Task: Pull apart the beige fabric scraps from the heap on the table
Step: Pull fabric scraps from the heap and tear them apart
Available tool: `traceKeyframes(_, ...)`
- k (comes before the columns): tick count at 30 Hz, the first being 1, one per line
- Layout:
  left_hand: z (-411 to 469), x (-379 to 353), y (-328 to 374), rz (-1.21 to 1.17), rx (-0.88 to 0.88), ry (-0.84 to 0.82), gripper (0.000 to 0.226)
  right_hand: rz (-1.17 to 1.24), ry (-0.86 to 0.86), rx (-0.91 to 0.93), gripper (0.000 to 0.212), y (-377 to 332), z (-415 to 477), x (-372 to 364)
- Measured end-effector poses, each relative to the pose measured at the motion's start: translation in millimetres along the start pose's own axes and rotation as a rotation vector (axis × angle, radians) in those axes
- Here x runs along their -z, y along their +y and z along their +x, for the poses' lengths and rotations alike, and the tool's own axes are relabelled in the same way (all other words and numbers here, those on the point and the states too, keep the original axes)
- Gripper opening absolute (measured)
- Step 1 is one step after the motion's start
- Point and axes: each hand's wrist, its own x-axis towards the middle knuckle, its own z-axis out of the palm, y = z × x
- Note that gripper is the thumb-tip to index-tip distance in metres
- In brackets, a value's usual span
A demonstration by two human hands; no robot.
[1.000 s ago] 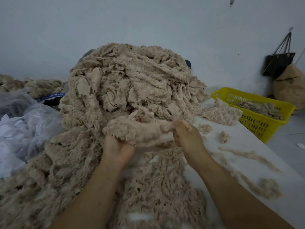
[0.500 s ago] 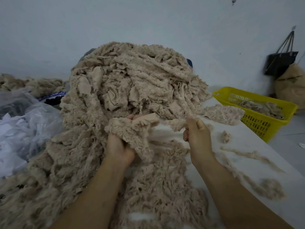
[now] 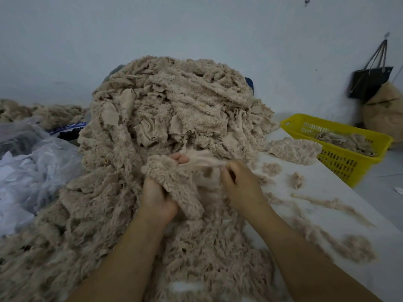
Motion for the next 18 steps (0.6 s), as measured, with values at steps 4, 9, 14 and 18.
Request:
traceKeyframes(4, -1.8, 2.9, 14.5, -0.120, -0.080, 0.036, 0.026, 0.150, 0.164, -0.231, 0.039, 10.9, 2.5, 13.9)
traceKeyframes(9, -9.9, -5.6, 2.7, -0.084, 0.074, 0.010, 0.034, 0.184, 0.036, -0.110, 0.039, -4.0, -5.8, 8.9)
traceKeyframes(14, -18.0, -10.1, 0.5, 0.000, 0.206, -0.078, 0.040, 0.142, -0.222, 0.078, 0.051, -12.1, -7.3, -8.6)
traceKeyframes(18, -17.6, -11.3, -0.4, 0.042, 0.224, -0.113, 0.038, 0.058, -0.138, 0.109, 0.018, -11.3, -6.3, -10.1)
